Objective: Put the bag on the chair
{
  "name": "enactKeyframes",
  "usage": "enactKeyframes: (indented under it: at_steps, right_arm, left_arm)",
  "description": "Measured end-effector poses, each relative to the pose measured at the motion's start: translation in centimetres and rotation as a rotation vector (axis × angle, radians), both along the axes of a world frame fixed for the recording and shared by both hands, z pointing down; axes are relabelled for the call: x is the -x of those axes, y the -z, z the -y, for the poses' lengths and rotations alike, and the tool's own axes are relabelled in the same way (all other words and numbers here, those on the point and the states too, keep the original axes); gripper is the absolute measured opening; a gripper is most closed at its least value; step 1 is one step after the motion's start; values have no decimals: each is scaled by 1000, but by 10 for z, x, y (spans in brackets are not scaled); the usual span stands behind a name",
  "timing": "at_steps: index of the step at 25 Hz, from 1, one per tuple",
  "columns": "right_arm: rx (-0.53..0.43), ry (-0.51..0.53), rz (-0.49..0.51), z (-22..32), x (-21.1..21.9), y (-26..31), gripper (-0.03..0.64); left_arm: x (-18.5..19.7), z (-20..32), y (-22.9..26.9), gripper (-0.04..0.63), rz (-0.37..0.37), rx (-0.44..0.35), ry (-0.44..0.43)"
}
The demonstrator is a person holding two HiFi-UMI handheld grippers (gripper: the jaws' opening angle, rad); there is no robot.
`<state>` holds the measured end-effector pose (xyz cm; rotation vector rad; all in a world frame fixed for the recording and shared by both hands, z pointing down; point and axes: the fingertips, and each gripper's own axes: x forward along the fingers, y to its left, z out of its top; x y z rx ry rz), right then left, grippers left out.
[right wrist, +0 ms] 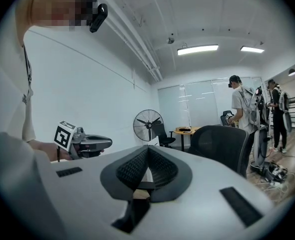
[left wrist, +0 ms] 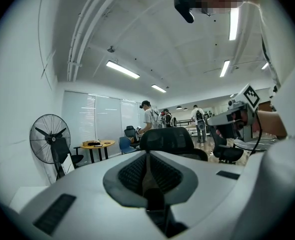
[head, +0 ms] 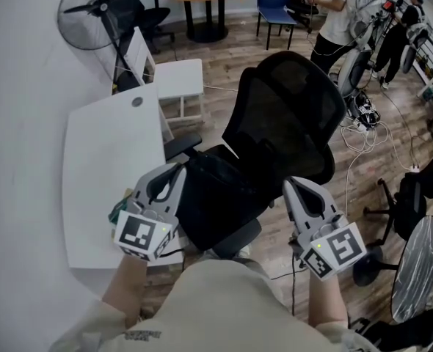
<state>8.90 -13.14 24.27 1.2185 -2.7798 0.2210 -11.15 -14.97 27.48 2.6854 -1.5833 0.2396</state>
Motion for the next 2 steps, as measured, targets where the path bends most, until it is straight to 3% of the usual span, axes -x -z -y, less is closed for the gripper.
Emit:
enactKeyframes:
  at_steps: [2]
  right_arm:
    - [6, -2, -5, -1, 2, -3, 21]
  left_arm:
    - [2, -2, 1, 38, -4, -4, 0]
